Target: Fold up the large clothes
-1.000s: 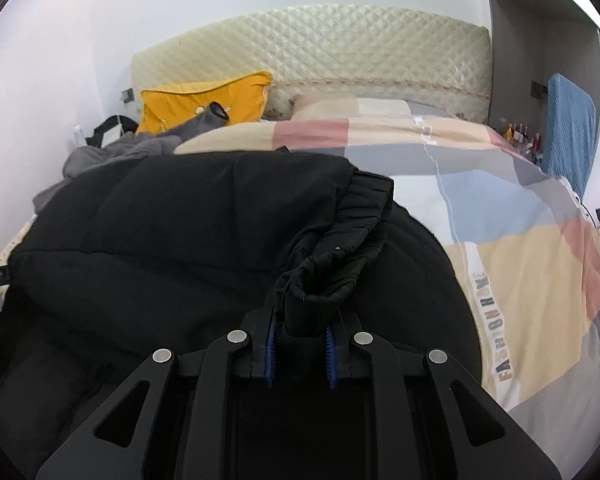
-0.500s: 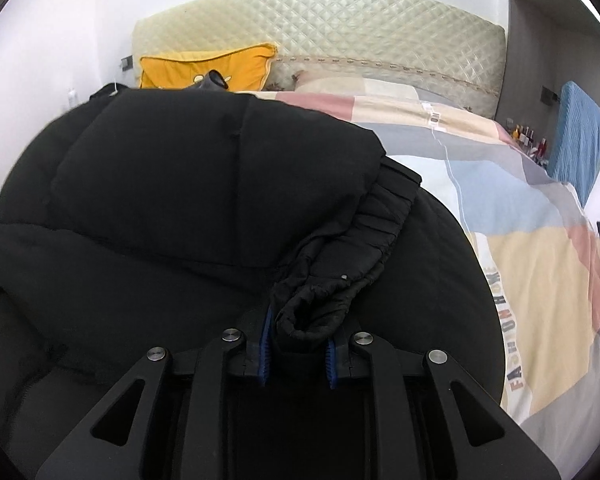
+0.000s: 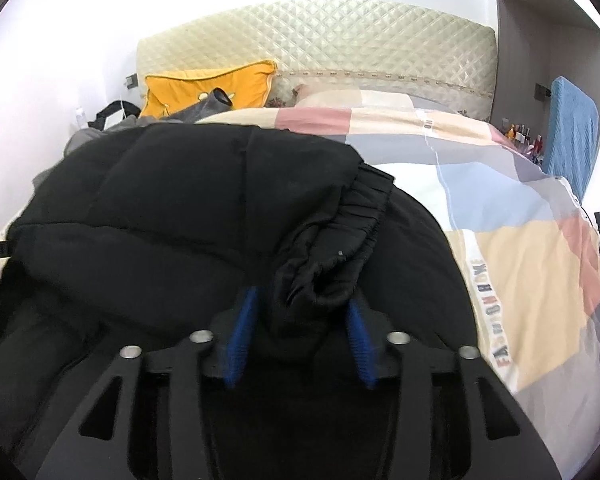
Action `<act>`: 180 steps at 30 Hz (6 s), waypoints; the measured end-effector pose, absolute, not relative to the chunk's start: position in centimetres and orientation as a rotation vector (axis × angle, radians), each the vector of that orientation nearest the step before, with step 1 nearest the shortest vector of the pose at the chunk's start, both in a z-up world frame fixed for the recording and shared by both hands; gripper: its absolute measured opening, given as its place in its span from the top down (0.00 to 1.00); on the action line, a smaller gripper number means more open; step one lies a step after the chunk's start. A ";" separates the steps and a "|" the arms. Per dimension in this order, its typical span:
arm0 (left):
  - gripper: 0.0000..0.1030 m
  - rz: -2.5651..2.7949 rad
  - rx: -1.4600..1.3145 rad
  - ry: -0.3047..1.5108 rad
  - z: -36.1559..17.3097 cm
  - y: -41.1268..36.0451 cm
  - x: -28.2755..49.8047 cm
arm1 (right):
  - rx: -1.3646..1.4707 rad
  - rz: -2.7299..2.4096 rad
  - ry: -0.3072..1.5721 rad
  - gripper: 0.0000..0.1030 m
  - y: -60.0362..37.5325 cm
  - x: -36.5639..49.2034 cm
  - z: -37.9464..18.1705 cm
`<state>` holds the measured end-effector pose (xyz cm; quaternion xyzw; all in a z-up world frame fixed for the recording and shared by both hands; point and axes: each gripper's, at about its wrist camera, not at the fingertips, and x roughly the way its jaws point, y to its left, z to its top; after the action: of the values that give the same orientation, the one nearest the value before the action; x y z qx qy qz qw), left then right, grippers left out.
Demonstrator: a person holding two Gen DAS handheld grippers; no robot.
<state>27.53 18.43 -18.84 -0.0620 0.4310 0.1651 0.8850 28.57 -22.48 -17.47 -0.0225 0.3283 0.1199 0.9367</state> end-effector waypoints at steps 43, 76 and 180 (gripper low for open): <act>0.03 0.102 -0.087 0.611 5.0 15.7 5.2 | 0.014 0.380 0.391 0.28 -28.2 -0.1 4.6; 0.04 -0.232 -0.769 0.980 -18.4 26.3 0.2 | 0.503 0.434 0.973 0.26 -40.2 3.2 -19.2; 0.93 -0.063 -0.688 1.137 -3.5 26.2 20.6 | 0.773 0.203 0.925 0.86 -34.2 26.6 -4.3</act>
<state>20.55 26.15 -3.50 -0.3191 0.5277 -0.0293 0.7867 26.57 -34.18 -4.32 0.3630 0.4340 0.0951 0.8190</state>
